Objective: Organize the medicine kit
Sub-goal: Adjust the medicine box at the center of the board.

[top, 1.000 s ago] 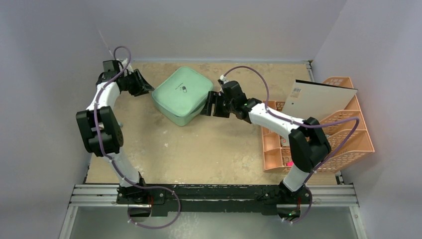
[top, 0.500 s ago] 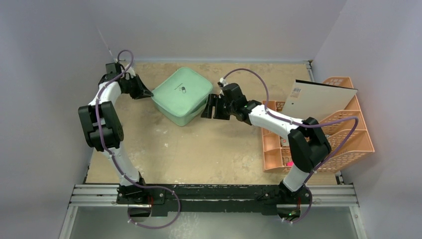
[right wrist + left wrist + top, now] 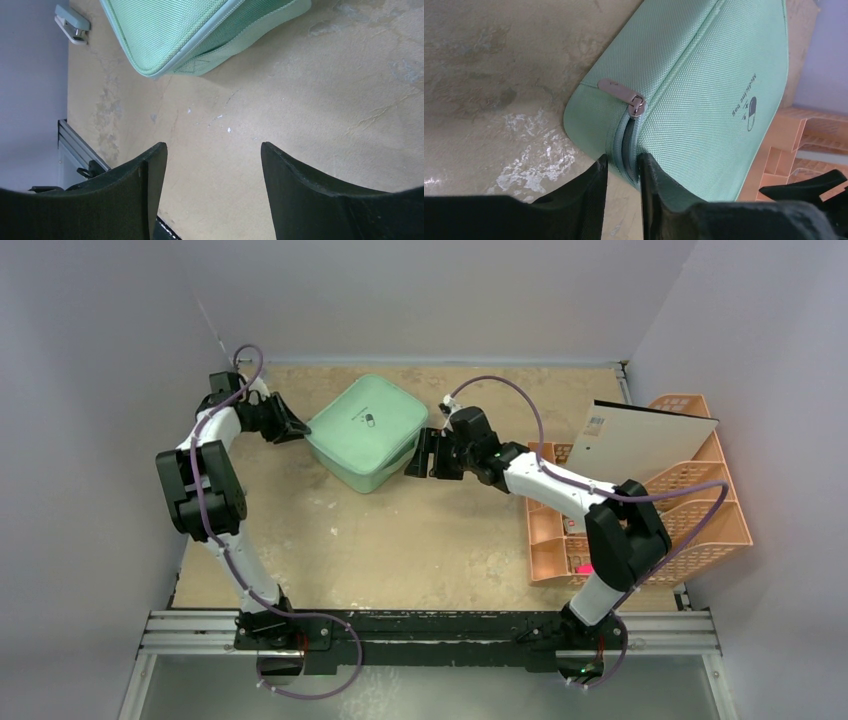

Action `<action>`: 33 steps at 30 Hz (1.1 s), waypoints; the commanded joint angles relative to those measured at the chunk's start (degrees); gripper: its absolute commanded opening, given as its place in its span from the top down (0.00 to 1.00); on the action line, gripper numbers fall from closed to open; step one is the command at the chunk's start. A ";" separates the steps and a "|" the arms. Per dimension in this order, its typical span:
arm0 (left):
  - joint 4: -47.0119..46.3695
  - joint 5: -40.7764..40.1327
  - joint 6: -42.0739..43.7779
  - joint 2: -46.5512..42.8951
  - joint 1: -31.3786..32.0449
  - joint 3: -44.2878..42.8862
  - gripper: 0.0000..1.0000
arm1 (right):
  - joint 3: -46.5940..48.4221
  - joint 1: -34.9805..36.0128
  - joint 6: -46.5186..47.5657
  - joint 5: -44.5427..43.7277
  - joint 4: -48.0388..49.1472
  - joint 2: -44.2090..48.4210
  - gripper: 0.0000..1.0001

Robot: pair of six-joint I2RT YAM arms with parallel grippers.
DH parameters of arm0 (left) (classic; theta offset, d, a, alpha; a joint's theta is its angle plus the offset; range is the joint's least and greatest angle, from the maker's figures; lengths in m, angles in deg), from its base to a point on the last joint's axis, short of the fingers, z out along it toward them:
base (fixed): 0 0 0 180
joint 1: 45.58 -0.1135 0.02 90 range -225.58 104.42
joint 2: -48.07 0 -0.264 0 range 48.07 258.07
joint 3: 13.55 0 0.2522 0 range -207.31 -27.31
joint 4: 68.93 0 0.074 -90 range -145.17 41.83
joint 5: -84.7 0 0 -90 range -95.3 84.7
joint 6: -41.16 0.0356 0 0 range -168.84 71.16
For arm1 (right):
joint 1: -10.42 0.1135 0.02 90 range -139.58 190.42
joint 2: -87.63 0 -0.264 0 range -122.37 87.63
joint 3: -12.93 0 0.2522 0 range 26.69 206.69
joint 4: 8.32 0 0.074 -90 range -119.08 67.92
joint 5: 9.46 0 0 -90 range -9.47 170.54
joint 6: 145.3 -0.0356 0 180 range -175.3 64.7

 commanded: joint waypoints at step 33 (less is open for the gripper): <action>-42.08 -9.28 -41.22 -36.14 25.33 51.40 0.91 | -3.09 -3.38 2.77 -12.74 -11.73 10.73 0.32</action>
